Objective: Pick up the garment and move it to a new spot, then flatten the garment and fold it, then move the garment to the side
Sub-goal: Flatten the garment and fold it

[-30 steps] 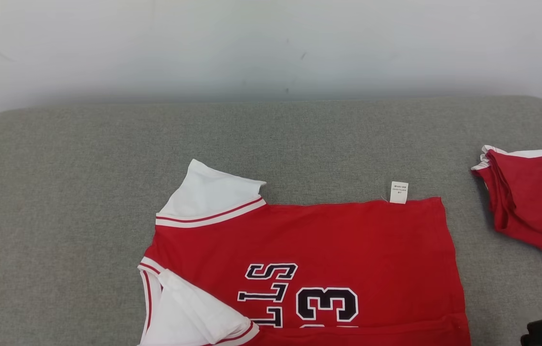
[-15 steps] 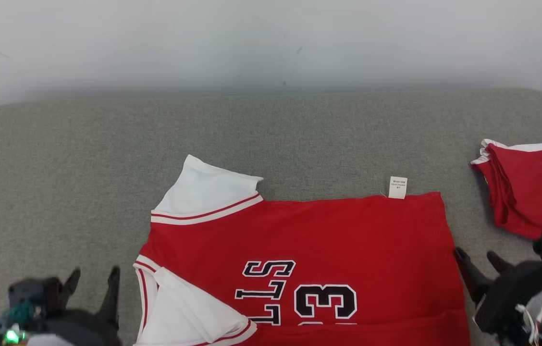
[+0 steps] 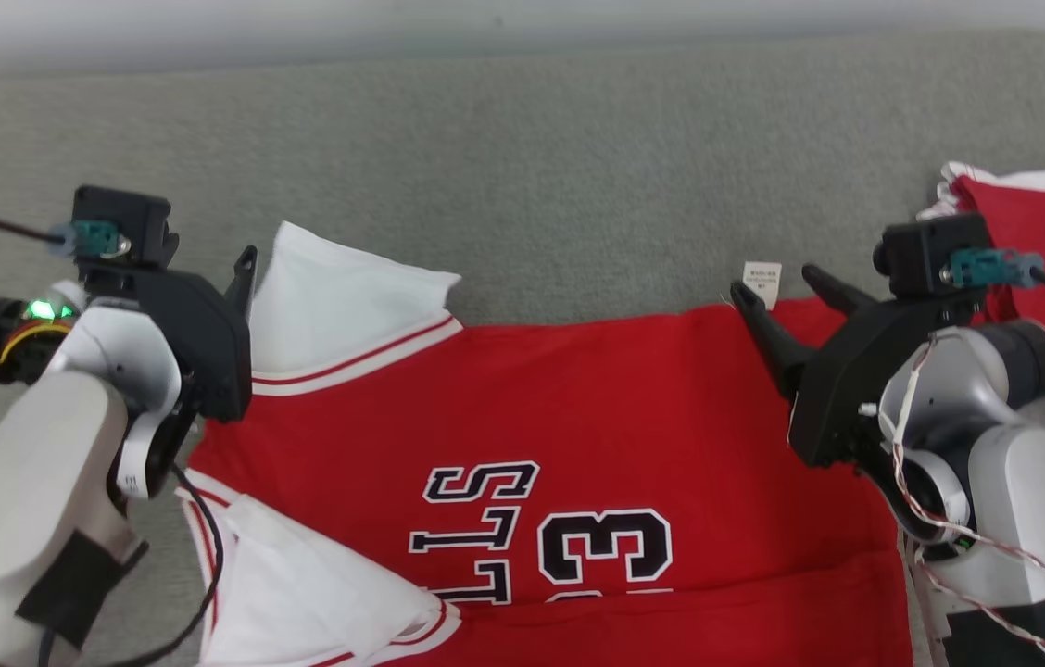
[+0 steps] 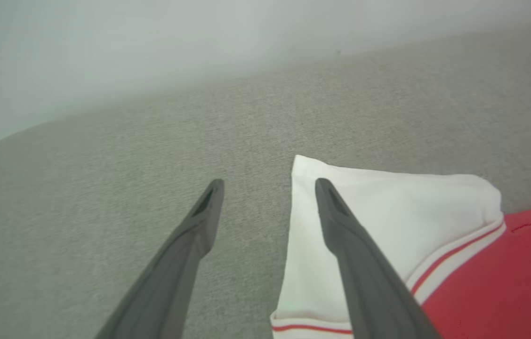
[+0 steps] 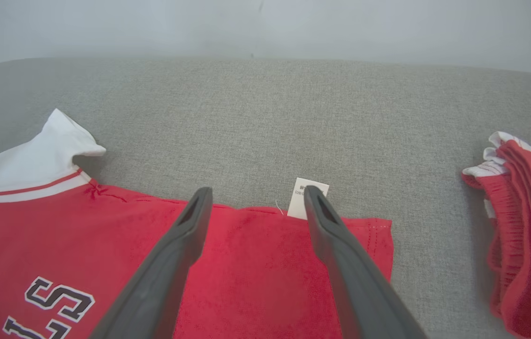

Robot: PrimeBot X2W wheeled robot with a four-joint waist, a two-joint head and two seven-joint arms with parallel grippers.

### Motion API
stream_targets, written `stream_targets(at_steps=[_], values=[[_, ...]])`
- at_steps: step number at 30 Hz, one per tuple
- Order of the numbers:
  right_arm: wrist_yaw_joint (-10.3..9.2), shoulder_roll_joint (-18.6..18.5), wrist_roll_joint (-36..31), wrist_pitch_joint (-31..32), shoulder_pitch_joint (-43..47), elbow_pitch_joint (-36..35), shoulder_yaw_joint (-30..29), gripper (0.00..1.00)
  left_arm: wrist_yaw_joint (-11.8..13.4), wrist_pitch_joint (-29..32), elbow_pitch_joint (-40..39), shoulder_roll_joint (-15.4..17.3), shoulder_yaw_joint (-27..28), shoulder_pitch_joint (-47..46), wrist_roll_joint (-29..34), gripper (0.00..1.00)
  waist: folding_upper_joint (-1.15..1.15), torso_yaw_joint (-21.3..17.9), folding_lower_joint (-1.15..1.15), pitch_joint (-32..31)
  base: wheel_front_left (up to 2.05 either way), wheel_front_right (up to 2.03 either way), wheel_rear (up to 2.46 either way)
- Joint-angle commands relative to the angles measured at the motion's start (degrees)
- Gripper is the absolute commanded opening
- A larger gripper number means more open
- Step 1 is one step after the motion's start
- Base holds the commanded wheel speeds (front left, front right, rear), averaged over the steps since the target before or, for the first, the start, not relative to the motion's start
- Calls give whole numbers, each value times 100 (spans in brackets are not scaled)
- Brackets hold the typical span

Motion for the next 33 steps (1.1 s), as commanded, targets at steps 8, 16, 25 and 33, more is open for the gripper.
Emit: stream_targets(at_steps=[8, 16, 25, 33], values=[[3, -165, 96, -230, -365, 249, 130, 100, -291, 127, 975, -100, -59, -718, 4, 100, -1, -494, -1, 747, 0, 0, 0], [3, -133, 119, -313, -385, 393, 165, 100, -454, 113, 1559, -177, -130, -965, -15, 80, -1, -508, -1, 765, 0, 0, 0], [3, -232, -25, -234, -534, 451, 222, 100, -715, 191, 1791, -220, -177, -1028, -190, 0, -1, -495, -1, 794, 0, 0, 0], [3, -403, -858, -165, -1007, 961, 207, 100, -895, 56, 1647, -79, 82, -1079, -500, 0, -1, -412, -1, 938, 0, 0, 0]])
